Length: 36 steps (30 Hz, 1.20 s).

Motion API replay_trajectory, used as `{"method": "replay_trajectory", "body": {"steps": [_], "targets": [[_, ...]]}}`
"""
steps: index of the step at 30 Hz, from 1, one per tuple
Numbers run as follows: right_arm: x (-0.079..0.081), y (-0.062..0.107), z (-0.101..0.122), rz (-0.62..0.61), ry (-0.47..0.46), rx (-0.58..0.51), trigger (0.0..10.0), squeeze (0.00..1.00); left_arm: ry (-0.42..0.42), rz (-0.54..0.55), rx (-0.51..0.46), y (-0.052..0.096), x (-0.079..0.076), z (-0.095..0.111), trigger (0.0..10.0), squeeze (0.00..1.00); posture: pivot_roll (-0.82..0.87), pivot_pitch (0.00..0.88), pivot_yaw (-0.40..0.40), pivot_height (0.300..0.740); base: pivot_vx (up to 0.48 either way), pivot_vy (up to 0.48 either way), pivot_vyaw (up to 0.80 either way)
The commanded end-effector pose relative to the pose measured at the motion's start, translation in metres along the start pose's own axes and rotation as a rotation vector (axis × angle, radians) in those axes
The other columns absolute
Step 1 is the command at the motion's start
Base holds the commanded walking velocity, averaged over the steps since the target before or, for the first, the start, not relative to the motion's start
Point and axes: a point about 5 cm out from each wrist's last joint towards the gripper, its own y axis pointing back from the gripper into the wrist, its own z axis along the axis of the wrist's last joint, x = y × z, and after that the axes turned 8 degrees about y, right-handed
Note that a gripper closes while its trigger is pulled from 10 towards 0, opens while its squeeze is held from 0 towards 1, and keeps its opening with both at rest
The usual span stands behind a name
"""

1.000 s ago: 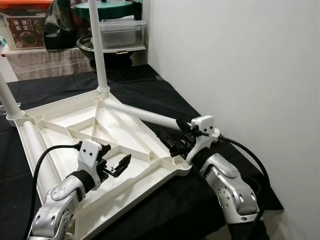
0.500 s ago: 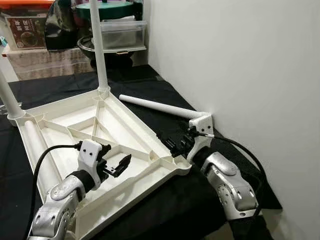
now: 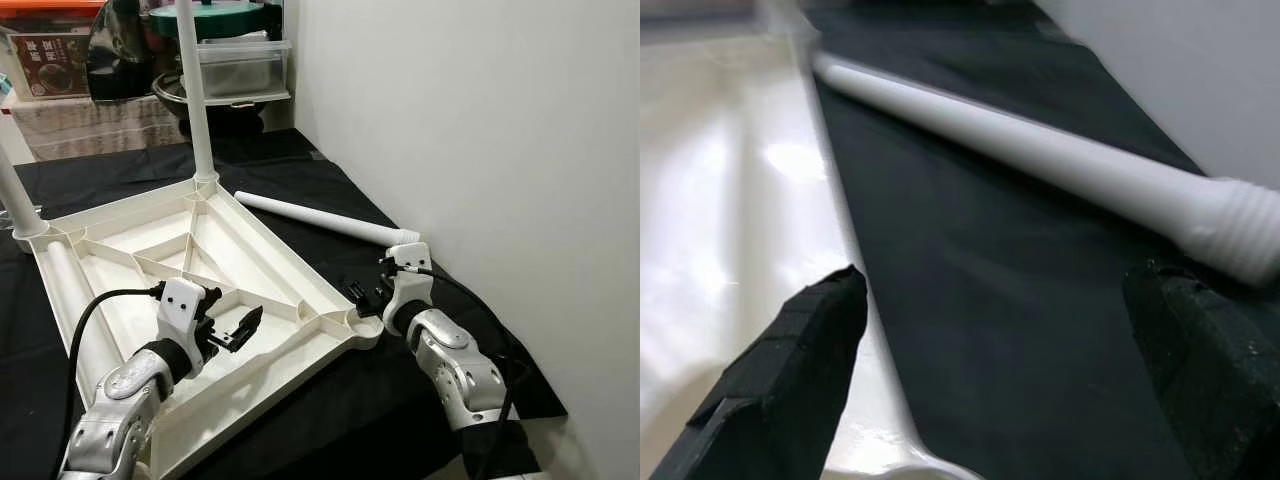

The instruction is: Building children table

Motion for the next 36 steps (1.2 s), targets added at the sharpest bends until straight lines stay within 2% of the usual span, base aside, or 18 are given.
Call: {"method": "replay_trajectory", "body": {"steps": [1,2,3,6,7,8,9,10,13,19,24,28,36], "targets": [[-0.003,-0.002,-0.009,-0.041,0.055,0.086,10.0,1.0,-0.003,0.025,-0.004,-0.001,0.001,-0.001,10.0,0.0,-0.01,0.0,-0.075,0.74,0.0,0.0,0.0],[-0.004,-0.004,-0.005,-0.068,0.092,0.08,10.0,0.0,-0.003,0.048,-0.014,-0.002,0.003,-0.001,10.0,0.0,-0.01,0.0,-0.078,0.74,0.0,0.0,0.0],[-0.005,-0.005,-0.001,-0.086,0.116,0.068,10.0,0.0,-0.003,0.063,-0.02,-0.002,0.004,0.0,10.0,0.0,-0.01,0.0,-0.078,0.74,0.0,0.0,0.0],[-0.003,-0.008,0.01,-0.036,0.037,0.027,10.0,0.0,0.003,0.107,-0.034,-0.003,0.005,0.0,10.0,0.0,-0.01,0.0,-0.076,0.74,0.0,0.0,0.0],[-0.003,-0.008,0.01,-0.036,0.037,0.027,10.0,0.0,0.003,0.107,-0.034,-0.003,0.005,0.0,10.0,0.0,-0.01,0.0,-0.076,0.74,0.0,0.0,0.0],[0.0,-0.008,0.016,0.009,-0.001,-0.02,10.0,0.0,0.009,0.116,-0.042,-0.004,0.003,-0.001,10.0,0.0,0.0,0.0,-0.077,0.74,0.0,0.0,0.0],[0.0,-0.008,0.016,0.009,-0.001,-0.02,10.0,0.0,0.009,0.116,-0.042,-0.004,0.003,-0.001,10.0,0.0,0.0,0.0,-0.077,0.74,0.0,0.0,0.0],[0.005,-0.005,0.024,0.058,-0.06,-0.092,10.0,0.0,0.017,0.121,-0.053,-0.006,-0.001,-0.001,10.0,0.0,0.0,0.0,-0.076,0.74,0.0,0.0,0.0],[0.007,-0.005,0.026,0.063,-0.069,-0.109,10.0,0.0,0.018,0.122,-0.056,-0.006,-0.002,-0.002,10.0,0.0,0.0,0.0,-0.076,0.74,0.0,-0.107,0.27],[0.008,-0.005,0.027,0.032,-0.03,-0.115,10.0,0.0,0.014,0.123,-0.063,-0.008,-0.005,-0.001,10.0,0.0,0.0,0.0,-0.072,0.74,0.0,-0.45,0.8],[0.008,-0.006,0.028,0.034,-0.041,-0.115,10.0,0.0,0.018,0.123,-0.07,-0.01,-0.004,0.001,10.0,0.0,0.0,0.0,-0.072,0.74,0.0,-0.416,0.43],[0.006,-0.008,0.03,0.044,-0.079,-0.121,10.0,0.0,0.042,0.152,-0.097,-0.009,-0.002,0.004,10.0,0.0,0.0,0.0,-0.074,0.74,0.0,0.0,0.0],[0.008,-0.009,0.031,0.056,-0.07,-0.132,10.0,0.0,0.071,0.194,-0.142,-0.009,0.005,0.01,10.0,0.0,0.0,0.0,-0.073,0.74,0.0,0.0,0.0]]}}
